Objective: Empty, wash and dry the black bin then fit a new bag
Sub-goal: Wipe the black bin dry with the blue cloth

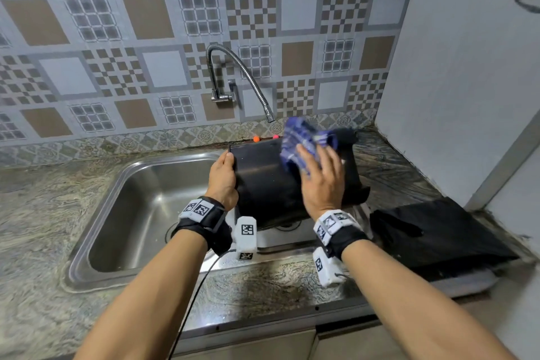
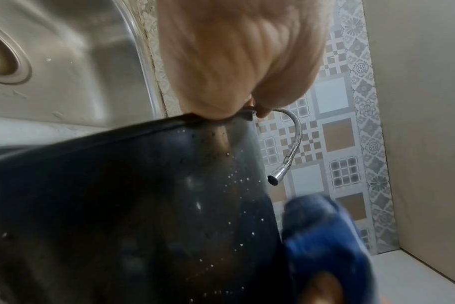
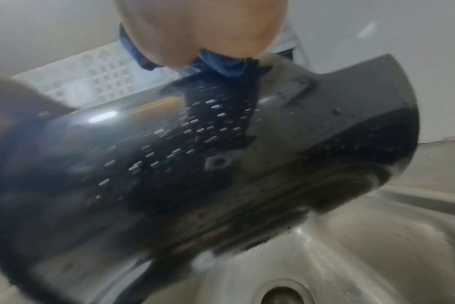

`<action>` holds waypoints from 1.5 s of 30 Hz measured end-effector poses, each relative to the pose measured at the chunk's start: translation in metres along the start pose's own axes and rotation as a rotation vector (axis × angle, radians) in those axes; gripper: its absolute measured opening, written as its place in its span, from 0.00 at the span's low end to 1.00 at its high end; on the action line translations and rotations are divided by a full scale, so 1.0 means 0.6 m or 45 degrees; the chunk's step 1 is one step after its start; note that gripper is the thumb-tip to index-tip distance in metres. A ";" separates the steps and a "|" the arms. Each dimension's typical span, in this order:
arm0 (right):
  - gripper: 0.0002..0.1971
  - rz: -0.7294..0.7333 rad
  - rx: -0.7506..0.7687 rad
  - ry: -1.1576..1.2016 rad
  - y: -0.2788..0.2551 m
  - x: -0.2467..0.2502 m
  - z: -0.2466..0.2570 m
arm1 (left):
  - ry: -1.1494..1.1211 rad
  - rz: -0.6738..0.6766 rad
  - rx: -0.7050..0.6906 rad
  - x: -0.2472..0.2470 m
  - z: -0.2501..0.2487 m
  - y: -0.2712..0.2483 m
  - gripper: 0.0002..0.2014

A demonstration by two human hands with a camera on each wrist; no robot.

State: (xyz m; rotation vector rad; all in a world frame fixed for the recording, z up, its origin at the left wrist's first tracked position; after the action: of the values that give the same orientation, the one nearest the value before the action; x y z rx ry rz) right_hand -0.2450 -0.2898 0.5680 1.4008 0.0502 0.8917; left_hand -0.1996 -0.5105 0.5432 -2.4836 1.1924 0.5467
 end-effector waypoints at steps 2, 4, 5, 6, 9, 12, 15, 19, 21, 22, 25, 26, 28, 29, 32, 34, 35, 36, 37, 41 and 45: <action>0.20 0.135 0.277 0.134 -0.029 -0.007 0.067 | -0.043 0.000 0.009 -0.007 0.000 -0.003 0.12; 0.21 0.361 0.476 0.181 -0.061 -0.022 0.111 | -0.029 0.023 0.027 -0.013 -0.003 -0.010 0.14; 0.22 0.438 0.502 0.172 -0.071 -0.028 0.117 | -0.023 0.039 0.027 -0.012 -0.005 -0.012 0.14; 0.22 0.488 0.502 0.150 -0.075 -0.033 0.116 | -0.037 0.051 0.035 -0.011 -0.004 -0.012 0.13; 0.24 0.589 0.513 -0.003 -0.075 -0.052 0.094 | -0.056 -0.010 0.060 -0.002 0.003 -0.011 0.11; 0.25 0.626 0.292 -0.106 -0.055 -0.064 0.033 | -0.084 -0.077 0.060 0.006 0.009 -0.002 0.10; 0.24 0.635 -0.017 -0.135 -0.039 -0.062 -0.051 | -0.061 -0.098 0.055 0.019 0.013 0.008 0.10; 0.24 0.700 -0.416 0.028 -0.040 -0.058 -0.128 | -0.063 -0.094 0.092 0.036 0.018 0.010 0.08; 0.24 0.731 -0.551 0.099 -0.051 -0.055 -0.143 | -0.040 -0.108 0.086 0.043 0.016 0.004 0.08; 0.24 0.752 -0.609 0.099 -0.056 -0.053 -0.148 | -0.036 -0.111 0.089 0.044 0.014 0.002 0.09; 0.24 0.788 -0.781 0.132 -0.054 -0.046 -0.157 | -0.008 -0.078 0.065 0.031 0.006 0.009 0.12; 0.24 0.779 -0.809 0.160 -0.052 -0.044 -0.161 | 0.007 -0.067 0.065 0.024 0.004 0.005 0.12; 0.26 0.758 -0.855 0.230 -0.025 -0.042 -0.185 | 0.003 -0.069 0.023 -0.010 -0.008 0.003 0.13; 0.27 0.767 -0.920 0.240 -0.020 -0.042 -0.194 | 0.018 -0.048 0.016 -0.016 -0.012 0.004 0.14; 0.28 0.862 -1.130 0.285 -0.038 -0.042 -0.217 | 0.032 -0.024 0.000 -0.014 -0.012 0.004 0.13; 0.29 0.887 -1.158 0.316 -0.042 -0.041 -0.220 | 0.022 -0.025 -0.003 -0.010 -0.013 0.001 0.12; 0.29 0.896 -1.124 0.315 -0.040 -0.042 -0.218 | 0.010 -0.049 0.011 -0.006 -0.011 0.001 0.11; 0.30 0.899 -1.083 0.307 -0.038 -0.043 -0.216 | 0.004 -0.090 0.042 0.000 -0.008 0.001 0.10; 0.30 0.894 -1.047 0.293 -0.035 -0.044 -0.215 | -0.017 -0.127 0.087 0.009 0.000 0.003 0.09; 0.29 0.857 -0.993 0.240 -0.032 -0.041 -0.221 | 0.029 -0.078 0.081 0.017 0.004 0.003 0.06; 0.26 0.793 -1.041 0.229 -0.044 -0.043 -0.231 | 0.196 0.239 0.095 -0.013 0.002 -0.006 0.17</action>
State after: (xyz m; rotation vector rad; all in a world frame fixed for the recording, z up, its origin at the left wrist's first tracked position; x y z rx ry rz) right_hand -0.3217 -0.1879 0.5023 0.5529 -0.5829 1.3468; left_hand -0.2016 -0.5027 0.5467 -2.4017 1.4872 0.3545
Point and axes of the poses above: each hand's wrist, its own y-axis towards the middle knuckle, its own x-axis out of the back of the hand, z = x × y, the point moved 7 cm from there along y, towards the middle knuckle, and after that the axes turned 10 degrees about -y, right-handed, at the moved point
